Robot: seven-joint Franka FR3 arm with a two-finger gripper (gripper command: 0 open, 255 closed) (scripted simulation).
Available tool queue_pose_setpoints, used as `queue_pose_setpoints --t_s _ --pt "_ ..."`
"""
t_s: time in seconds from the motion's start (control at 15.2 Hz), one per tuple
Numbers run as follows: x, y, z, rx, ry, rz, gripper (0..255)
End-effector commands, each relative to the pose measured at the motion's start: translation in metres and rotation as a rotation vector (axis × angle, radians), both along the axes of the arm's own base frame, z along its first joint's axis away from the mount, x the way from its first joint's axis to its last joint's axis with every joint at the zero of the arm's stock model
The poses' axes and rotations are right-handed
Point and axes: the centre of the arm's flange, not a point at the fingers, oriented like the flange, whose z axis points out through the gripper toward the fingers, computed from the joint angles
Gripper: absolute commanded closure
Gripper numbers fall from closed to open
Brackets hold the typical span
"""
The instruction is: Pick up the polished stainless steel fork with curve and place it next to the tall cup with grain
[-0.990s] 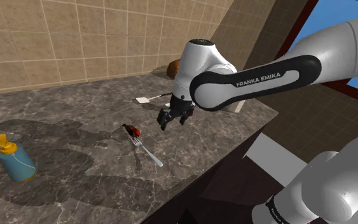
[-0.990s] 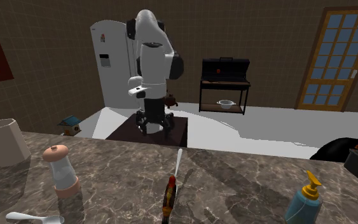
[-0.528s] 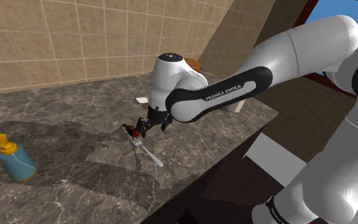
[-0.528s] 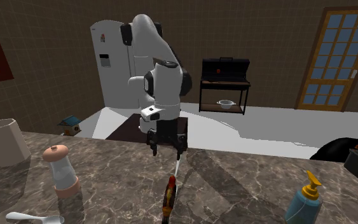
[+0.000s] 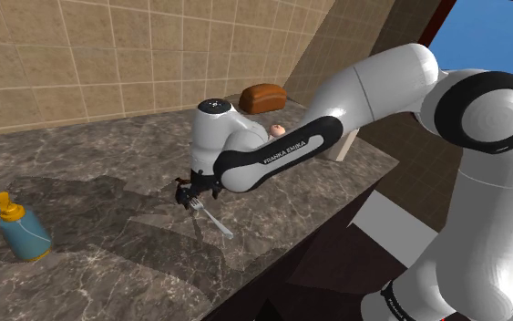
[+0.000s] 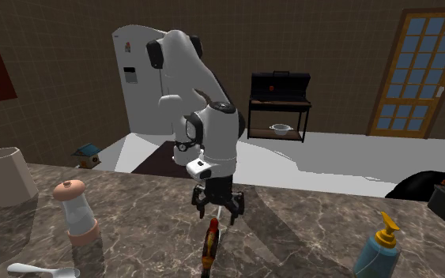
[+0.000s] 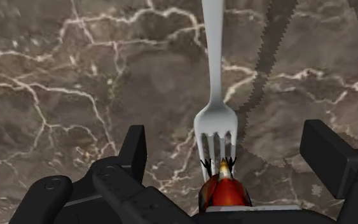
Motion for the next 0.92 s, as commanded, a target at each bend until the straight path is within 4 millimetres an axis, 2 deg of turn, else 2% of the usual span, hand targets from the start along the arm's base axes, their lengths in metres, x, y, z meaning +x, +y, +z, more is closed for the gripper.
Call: queue_pose_setpoints --t_s 0.0,0.2,0.73,0.79,0.86 --pt "0.002 0.0 -0.01 0.0 -0.001 0.0 0" --pt "0.004 0.0 -0.028 0.0 -0.001 0.0 0" --pt "0.004 0.0 -0.028 0.0 -0.001 0.0 0" --pt "0.004 0.0 -0.028 0.0 -0.001 0.0 255" --pt "0.004 0.0 -0.028 0.0 -0.001 0.0 255"
